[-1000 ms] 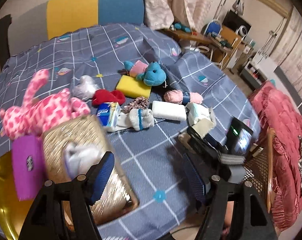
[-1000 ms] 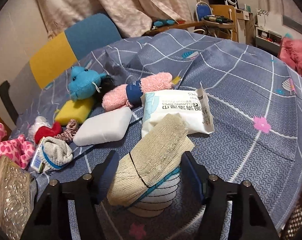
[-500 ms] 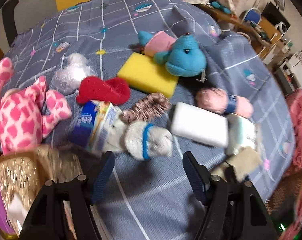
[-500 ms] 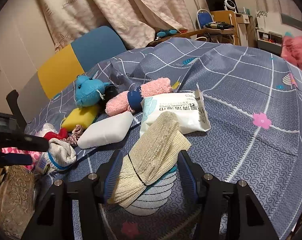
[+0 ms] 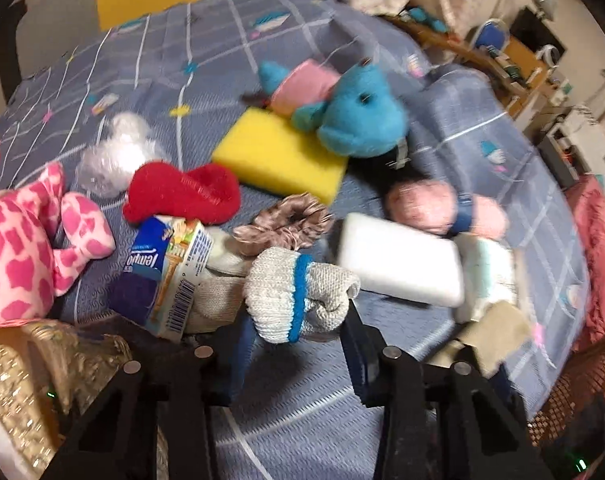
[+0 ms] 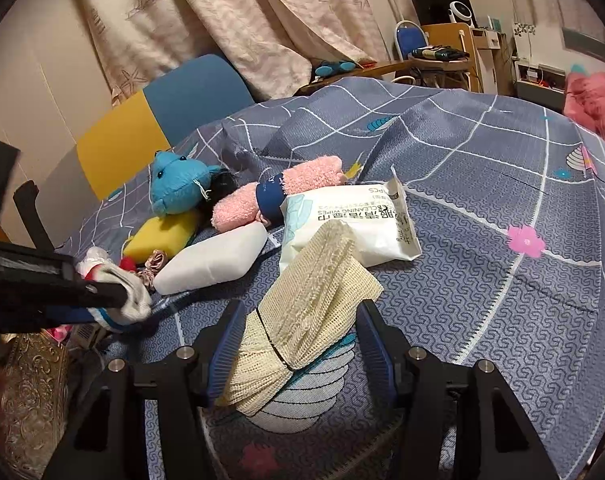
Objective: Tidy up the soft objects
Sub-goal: 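Grasp the white knit glove with blue cuff with the left tool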
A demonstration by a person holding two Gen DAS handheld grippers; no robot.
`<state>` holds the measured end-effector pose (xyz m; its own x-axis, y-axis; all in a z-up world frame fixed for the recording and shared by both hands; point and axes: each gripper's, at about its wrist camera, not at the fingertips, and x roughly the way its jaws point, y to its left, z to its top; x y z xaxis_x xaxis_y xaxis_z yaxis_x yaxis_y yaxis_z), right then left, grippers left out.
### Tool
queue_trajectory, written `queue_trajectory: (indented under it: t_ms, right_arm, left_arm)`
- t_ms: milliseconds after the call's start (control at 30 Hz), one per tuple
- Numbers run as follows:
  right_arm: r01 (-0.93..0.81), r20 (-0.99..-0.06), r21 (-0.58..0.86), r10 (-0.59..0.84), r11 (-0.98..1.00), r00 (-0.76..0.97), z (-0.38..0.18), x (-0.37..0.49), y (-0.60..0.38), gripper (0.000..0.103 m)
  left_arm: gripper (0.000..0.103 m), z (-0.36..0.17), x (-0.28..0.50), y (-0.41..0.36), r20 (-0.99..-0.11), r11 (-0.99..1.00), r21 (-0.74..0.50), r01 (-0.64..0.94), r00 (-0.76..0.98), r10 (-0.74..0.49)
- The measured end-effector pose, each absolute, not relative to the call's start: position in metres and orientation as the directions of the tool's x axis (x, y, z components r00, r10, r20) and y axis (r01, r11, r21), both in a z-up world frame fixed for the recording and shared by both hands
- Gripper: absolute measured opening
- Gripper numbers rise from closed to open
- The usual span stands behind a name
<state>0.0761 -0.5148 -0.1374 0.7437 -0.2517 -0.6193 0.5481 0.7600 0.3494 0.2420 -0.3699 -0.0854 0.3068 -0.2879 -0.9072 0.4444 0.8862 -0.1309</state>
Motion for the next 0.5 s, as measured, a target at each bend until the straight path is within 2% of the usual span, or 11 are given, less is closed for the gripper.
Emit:
queue_trajectory:
  t_ms: [333,500]
  right_arm:
    - [0.555,-0.628,0.325,-0.264,0.765,0.732,-0.137,0.078,-0.513,0.059]
    - [0.559,-0.633,0.313,-0.271,0.767,0.725,-0.136,0.079,-0.512,0.059]
  left_arm:
    - [0.04,-0.011,0.204,-0.305,-0.796,0.806,-0.352,0.475,0.302,-0.525]
    - [0.04,0.021,0.193,-0.254,-0.733,0.784,-0.386,0.486,0.355,-0.581]
